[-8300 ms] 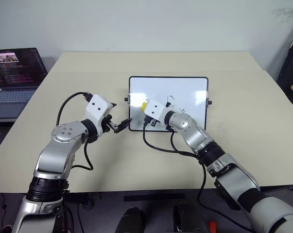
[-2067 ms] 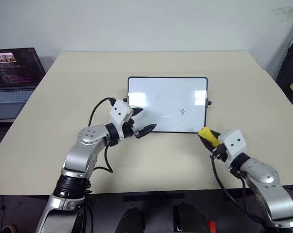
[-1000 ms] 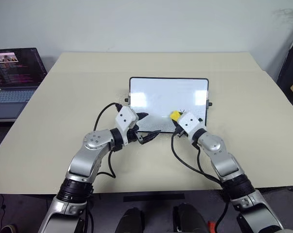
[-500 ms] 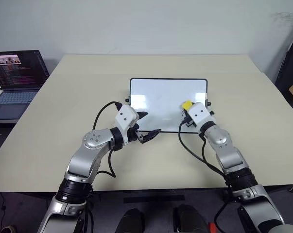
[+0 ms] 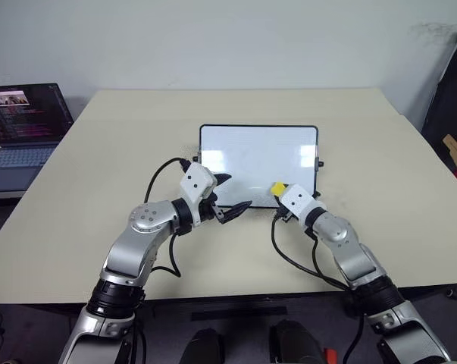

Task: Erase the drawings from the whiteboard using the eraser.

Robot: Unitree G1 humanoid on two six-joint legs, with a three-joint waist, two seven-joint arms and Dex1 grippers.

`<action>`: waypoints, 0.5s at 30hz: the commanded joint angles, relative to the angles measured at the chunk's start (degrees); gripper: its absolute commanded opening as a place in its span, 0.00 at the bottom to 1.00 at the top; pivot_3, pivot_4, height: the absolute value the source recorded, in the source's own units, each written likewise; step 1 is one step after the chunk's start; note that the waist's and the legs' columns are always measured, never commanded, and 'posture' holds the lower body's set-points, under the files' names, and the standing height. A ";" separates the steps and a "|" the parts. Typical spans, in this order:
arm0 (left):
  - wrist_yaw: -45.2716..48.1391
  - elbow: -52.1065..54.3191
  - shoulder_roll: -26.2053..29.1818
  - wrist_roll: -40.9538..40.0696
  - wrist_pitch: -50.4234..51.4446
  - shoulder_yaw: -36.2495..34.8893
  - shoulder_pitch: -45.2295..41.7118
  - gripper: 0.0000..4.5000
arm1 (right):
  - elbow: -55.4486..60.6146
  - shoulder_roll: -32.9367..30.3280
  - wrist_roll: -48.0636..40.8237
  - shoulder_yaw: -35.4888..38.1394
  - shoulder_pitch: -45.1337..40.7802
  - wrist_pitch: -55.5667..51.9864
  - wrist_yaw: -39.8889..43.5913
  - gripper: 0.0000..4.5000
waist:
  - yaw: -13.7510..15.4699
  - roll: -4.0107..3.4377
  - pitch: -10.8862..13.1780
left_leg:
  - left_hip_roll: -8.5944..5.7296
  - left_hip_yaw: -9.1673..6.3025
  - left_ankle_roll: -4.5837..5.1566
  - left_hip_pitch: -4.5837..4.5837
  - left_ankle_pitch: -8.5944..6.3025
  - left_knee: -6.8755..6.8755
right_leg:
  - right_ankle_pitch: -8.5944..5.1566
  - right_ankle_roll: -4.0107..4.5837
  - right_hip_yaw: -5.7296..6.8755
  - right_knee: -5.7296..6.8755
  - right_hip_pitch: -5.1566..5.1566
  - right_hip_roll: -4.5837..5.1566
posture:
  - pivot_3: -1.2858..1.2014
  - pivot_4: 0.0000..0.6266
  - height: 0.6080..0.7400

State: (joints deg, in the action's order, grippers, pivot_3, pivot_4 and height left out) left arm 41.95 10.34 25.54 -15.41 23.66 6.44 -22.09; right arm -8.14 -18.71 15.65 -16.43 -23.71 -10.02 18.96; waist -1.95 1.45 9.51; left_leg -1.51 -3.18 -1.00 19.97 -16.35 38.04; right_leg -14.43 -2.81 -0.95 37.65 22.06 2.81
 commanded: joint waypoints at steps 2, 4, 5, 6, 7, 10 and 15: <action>0.12 1.69 0.11 -0.67 -0.46 -0.87 -0.70 1.00 | -3.49 -0.34 2.05 2.72 -1.82 -3.59 -4.01 0.29 | 0.03 0.00 0.00 | 0.01 0.00 0.00 0.00 0.00 0.00 | 0.00 0.00 0.00 0.00 0.00 0.00 | 0.52 0.24 1.00; 0.21 1.42 0.09 -0.62 -0.80 -0.90 -0.47 1.00 | -3.88 -0.29 1.89 4.04 -2.98 -3.46 -6.06 0.29 | 0.03 0.00 0.01 | 0.01 0.01 0.00 0.00 0.00 0.00 | 0.00 -0.01 -0.02 0.00 0.01 0.01 | 0.52 0.24 1.00; 0.28 1.29 0.09 -0.57 -1.04 -0.90 -0.24 1.00 | -4.05 -0.30 1.61 4.79 -3.55 -3.50 -7.02 0.29 | 0.10 0.00 0.01 | 0.01 0.01 0.00 0.00 0.00 0.00 | 0.01 -0.01 -0.02 0.00 0.01 0.01 | 0.52 0.24 1.00; 0.32 1.20 0.09 -0.55 -1.23 -0.91 -0.04 1.00 | -4.23 -0.32 1.32 5.37 -4.03 -3.50 -7.68 0.29 | 0.15 0.00 0.02 | 0.00 0.01 -0.01 0.01 0.00 0.01 | 0.01 -0.01 -0.02 0.00 0.01 0.01 | 0.52 0.24 1.00; 0.35 1.14 0.08 -0.54 -1.38 -0.90 0.13 1.00 | -4.37 -0.25 1.01 5.92 -4.38 -3.40 -8.19 0.29 | 0.17 0.00 0.02 | 0.00 0.00 -0.01 0.01 0.00 0.01 | 0.01 -0.01 -0.02 0.00 0.01 0.01 | 0.52 0.24 1.00; 0.37 0.99 0.02 -0.45 -1.71 -0.85 0.48 1.00 | -4.46 0.22 0.20 7.10 -5.20 -2.86 -8.82 0.29 | 0.19 0.00 0.02 | 0.00 -0.01 -0.01 0.04 0.00 -0.04 | 0.00 -0.01 -0.01 -0.04 0.03 0.06 | 0.52 0.24 1.00; -0.16 1.59 -0.35 -0.43 -1.09 -0.60 0.32 1.00 | -2.83 2.18 -0.79 5.39 -4.82 -3.37 -6.16 0.29 | 0.07 -0.01 0.02 | 0.03 -0.05 -0.01 0.19 -0.01 -0.13 | 0.03 0.01 0.01 -0.26 0.10 0.14 | 0.52 0.24 1.00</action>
State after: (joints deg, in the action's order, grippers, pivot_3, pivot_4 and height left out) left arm 41.96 10.35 25.40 -15.41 23.28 6.43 -21.12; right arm -10.19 -16.95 15.01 -10.61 -28.97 -11.22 11.61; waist -1.88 1.44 9.54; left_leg -1.45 -3.22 -1.00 20.17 -16.36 37.90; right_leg -14.39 -2.81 -0.93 37.33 22.16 2.95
